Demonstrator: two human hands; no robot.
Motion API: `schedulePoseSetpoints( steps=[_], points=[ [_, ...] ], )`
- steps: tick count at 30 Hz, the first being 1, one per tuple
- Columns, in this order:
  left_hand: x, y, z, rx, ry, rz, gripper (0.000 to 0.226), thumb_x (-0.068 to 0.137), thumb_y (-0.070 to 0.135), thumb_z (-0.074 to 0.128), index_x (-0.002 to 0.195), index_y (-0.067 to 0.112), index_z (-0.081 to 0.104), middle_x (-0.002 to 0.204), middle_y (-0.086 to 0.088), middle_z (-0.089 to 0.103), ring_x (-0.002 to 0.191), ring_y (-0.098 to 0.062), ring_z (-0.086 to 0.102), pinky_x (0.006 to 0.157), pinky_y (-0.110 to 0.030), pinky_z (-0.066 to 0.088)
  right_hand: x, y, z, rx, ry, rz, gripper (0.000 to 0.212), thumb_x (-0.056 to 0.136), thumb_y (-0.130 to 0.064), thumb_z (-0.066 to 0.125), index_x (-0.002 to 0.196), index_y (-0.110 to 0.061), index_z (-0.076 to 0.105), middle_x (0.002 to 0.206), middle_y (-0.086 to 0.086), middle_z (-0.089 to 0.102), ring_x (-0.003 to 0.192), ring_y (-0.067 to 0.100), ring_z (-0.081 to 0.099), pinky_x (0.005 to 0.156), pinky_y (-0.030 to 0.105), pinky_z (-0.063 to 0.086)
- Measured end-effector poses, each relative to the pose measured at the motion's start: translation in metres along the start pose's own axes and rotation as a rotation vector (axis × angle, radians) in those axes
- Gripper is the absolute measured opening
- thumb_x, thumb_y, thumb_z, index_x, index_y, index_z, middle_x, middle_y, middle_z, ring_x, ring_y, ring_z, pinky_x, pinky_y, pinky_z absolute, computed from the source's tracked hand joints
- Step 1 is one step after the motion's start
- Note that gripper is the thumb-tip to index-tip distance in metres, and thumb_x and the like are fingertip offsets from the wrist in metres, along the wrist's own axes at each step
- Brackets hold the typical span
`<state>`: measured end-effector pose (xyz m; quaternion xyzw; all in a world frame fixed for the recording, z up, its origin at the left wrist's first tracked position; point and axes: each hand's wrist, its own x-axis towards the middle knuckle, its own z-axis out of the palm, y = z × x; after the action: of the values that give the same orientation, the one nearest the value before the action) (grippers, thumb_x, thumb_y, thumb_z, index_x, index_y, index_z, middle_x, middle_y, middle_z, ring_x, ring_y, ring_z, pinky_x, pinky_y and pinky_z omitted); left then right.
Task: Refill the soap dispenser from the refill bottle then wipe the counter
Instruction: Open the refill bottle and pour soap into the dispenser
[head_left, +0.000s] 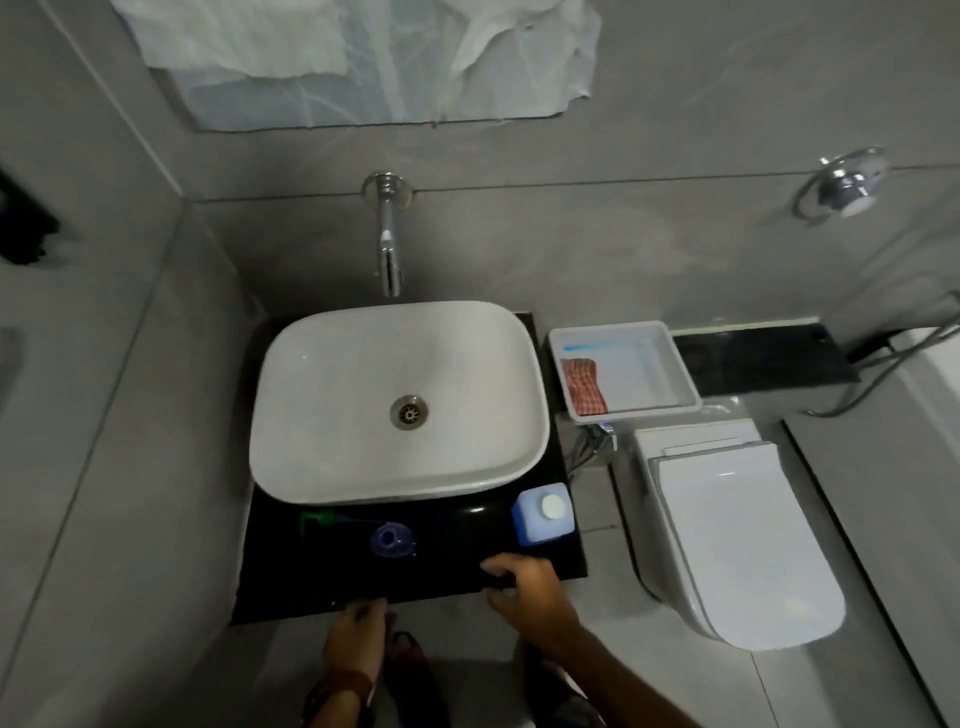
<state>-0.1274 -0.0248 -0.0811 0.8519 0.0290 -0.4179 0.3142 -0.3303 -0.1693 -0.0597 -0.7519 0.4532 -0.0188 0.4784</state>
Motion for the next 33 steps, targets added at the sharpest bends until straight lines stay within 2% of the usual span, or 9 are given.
schedulePoseSetpoints(
  steps=[5,7,9,12,15,18,20,29,33],
  points=[
    [-0.034,0.025,0.048,0.144,-0.090,0.218,0.018,0.090,0.023,0.067,0.073,0.022,0.068,0.066,0.003,0.070,0.066,-0.015,0.065,0.064,-0.031,0.053,-0.016,0.038,-0.043,0.026,0.184,0.147,0.022,0.087,-0.009,0.078,0.107,-0.015,0.081,0.107,-0.002,0.080,0.100,0.008,0.073,0.096,0.019,0.055],
    [-0.045,0.040,0.067,0.166,-0.144,0.363,0.009,0.088,0.021,0.069,0.082,0.027,0.068,0.075,0.002,0.073,0.071,-0.017,0.069,0.074,-0.041,0.058,-0.016,0.047,-0.060,0.055,0.259,0.208,0.020,0.086,-0.005,0.077,0.102,-0.017,0.081,0.102,-0.002,0.081,0.098,0.011,0.074,0.097,0.025,0.057],
    [-0.055,0.056,0.084,0.151,-0.171,0.554,0.025,0.085,0.019,0.073,0.103,0.033,0.063,0.093,0.008,0.071,0.076,-0.008,0.069,0.078,-0.041,0.060,-0.012,0.050,-0.076,0.096,0.299,0.228,0.025,0.084,-0.002,0.077,0.103,-0.019,0.075,0.100,-0.001,0.078,0.095,0.016,0.074,0.095,0.037,0.059],
    [-0.069,0.082,0.101,0.197,-0.223,0.824,0.065,0.079,0.030,0.078,0.135,0.037,0.046,0.123,0.022,0.057,0.099,0.000,0.063,0.077,-0.017,0.056,-0.002,0.044,-0.096,0.180,0.214,0.178,0.064,0.078,0.004,0.079,0.135,-0.019,0.060,0.121,0.001,0.069,0.112,0.021,0.069,0.101,0.043,0.059],
    [-0.076,0.104,0.109,0.306,-0.248,0.983,0.074,0.078,0.042,0.076,0.143,0.035,0.041,0.140,0.019,0.050,0.122,0.001,0.053,0.093,-0.020,0.051,0.010,0.038,-0.106,0.161,0.099,0.068,0.092,0.074,0.007,0.081,0.154,-0.020,0.044,0.143,-0.002,0.057,0.130,0.014,0.057,0.110,0.033,0.053],
    [-0.077,0.117,0.114,0.353,-0.255,1.028,0.066,0.081,0.043,0.074,0.140,0.029,0.049,0.140,0.009,0.055,0.128,-0.010,0.052,0.102,-0.037,0.050,0.020,0.034,-0.107,0.148,0.047,-0.003,0.088,0.073,0.006,0.084,0.149,-0.019,0.047,0.136,-0.003,0.058,0.119,0.008,0.059,0.091,0.007,0.051],
    [-0.076,0.120,0.113,0.363,-0.242,1.031,0.061,0.082,0.042,0.074,0.138,0.028,0.053,0.138,0.008,0.058,0.127,-0.012,0.054,0.103,-0.041,0.049,0.025,0.035,-0.105,0.171,0.049,-0.032,0.082,0.071,0.005,0.085,0.140,-0.027,0.053,0.126,-0.009,0.061,0.109,0.002,0.062,0.081,0.003,0.051],
    [-0.083,0.134,0.093,0.371,-0.212,1.190,0.049,0.084,0.042,0.074,0.131,0.034,0.061,0.129,0.015,0.065,0.118,-0.004,0.060,0.101,-0.035,0.050,0.025,0.035,-0.108,0.207,0.109,-0.126,0.078,0.059,-0.017,0.095,0.126,-0.041,0.063,0.120,-0.027,0.070,0.115,-0.002,0.068,0.098,0.032,0.060],
    [-0.105,0.171,0.064,0.323,-0.194,1.265,0.054,0.083,0.056,0.068,0.131,0.033,0.062,0.127,0.016,0.065,0.117,0.000,0.058,0.100,-0.027,0.049,0.018,-0.001,-0.133,0.176,0.137,-0.172,0.086,0.055,-0.042,0.098,0.130,-0.054,0.057,0.122,-0.031,0.069,0.116,-0.006,0.066,0.102,0.032,0.059]
  ],
)
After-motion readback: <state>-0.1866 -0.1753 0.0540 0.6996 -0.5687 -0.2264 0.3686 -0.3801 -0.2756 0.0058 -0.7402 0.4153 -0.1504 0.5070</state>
